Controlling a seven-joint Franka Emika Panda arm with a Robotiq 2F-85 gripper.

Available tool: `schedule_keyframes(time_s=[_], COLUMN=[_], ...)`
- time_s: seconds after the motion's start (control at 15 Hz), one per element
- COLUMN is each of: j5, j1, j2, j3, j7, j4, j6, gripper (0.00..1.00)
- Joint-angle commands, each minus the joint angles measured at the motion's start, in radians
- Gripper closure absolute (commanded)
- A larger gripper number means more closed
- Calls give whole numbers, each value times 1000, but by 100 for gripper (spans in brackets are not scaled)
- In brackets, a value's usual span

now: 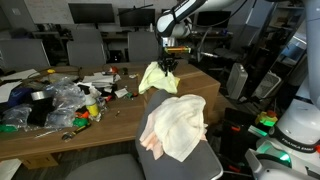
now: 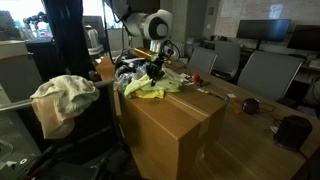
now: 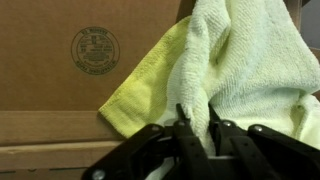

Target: Move all the clothes from the box to the backrest of the chair

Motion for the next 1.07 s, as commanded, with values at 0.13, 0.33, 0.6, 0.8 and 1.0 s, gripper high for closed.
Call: schedule_keyframes(time_s=[0.13, 0.33, 0.6, 0.8, 1.0], j5=[18, 46, 88, 111, 137], j1=[4, -4, -9, -9, -10], j2=[-130, -238, -383, -461, -523], j3=[-8, -8, -13, -23, -32], j7=[32, 31, 25, 24, 21], j4=[-59, -110, -189, -240, -293], j6=[37, 83, 146, 179, 215], gripper=[97, 97, 97, 97, 97])
